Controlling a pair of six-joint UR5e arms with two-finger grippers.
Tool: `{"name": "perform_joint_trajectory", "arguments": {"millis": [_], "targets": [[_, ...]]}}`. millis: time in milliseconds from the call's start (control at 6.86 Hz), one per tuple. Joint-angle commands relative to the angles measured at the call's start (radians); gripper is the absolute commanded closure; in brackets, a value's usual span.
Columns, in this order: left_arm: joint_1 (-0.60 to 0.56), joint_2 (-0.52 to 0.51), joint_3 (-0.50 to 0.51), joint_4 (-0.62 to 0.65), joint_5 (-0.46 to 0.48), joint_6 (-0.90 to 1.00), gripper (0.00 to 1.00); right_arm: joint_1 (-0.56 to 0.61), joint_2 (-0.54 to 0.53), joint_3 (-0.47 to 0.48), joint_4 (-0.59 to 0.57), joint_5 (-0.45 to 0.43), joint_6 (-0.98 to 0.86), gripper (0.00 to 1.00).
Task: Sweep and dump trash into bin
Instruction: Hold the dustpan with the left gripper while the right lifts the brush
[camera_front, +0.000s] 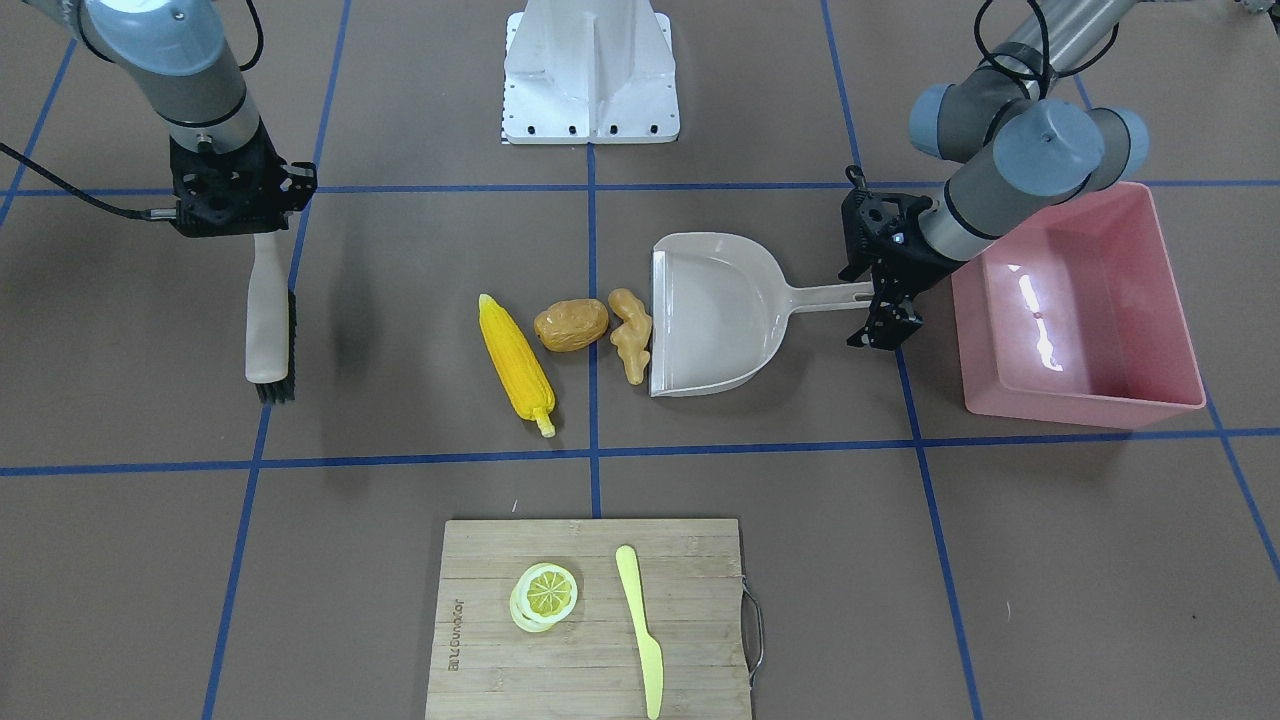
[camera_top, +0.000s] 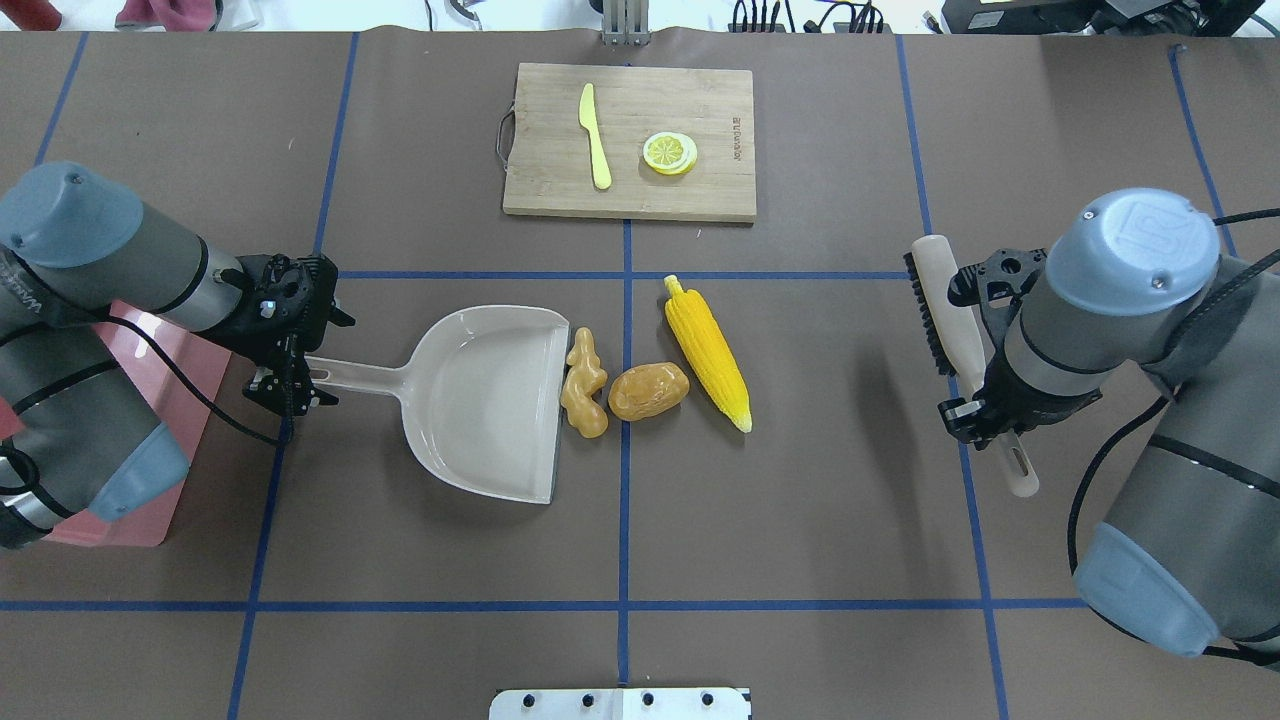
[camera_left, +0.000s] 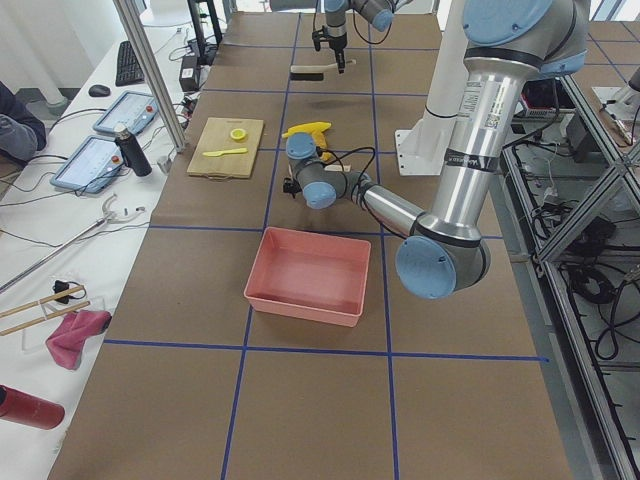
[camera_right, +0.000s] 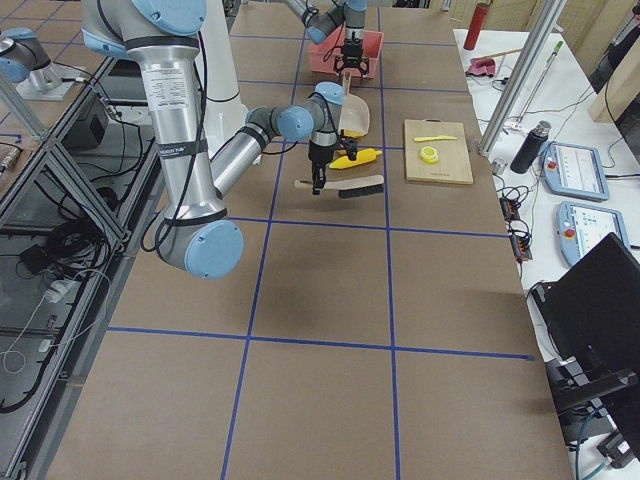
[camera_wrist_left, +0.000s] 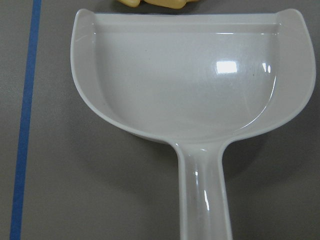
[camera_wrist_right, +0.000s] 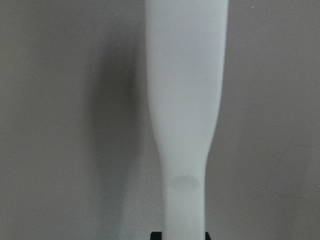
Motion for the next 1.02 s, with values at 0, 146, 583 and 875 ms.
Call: {"name": "perform_joint_trajectory", "arguments": {"millis": [0,146,583,875], "targets": [[0.009,0.000,0.001,-0.002,0.000,-0.004,0.02,-0.020,0.094,-0.009,-0.110,-0.030,-0.002,1.00],[0.011,0.000,0.004,-0.002,0.000,-0.003,0.02,-0.023,0.096,-0.020,-0.109,-0.033,-0.002,1.00],[0.011,0.000,0.004,-0.002,-0.001,-0.004,0.02,-0.081,0.142,-0.072,-0.135,-0.024,-0.001,1.00],[0.011,0.002,0.003,-0.003,0.000,-0.001,0.02,-0.106,0.242,-0.161,-0.148,-0.026,0.007,1.00]]}}
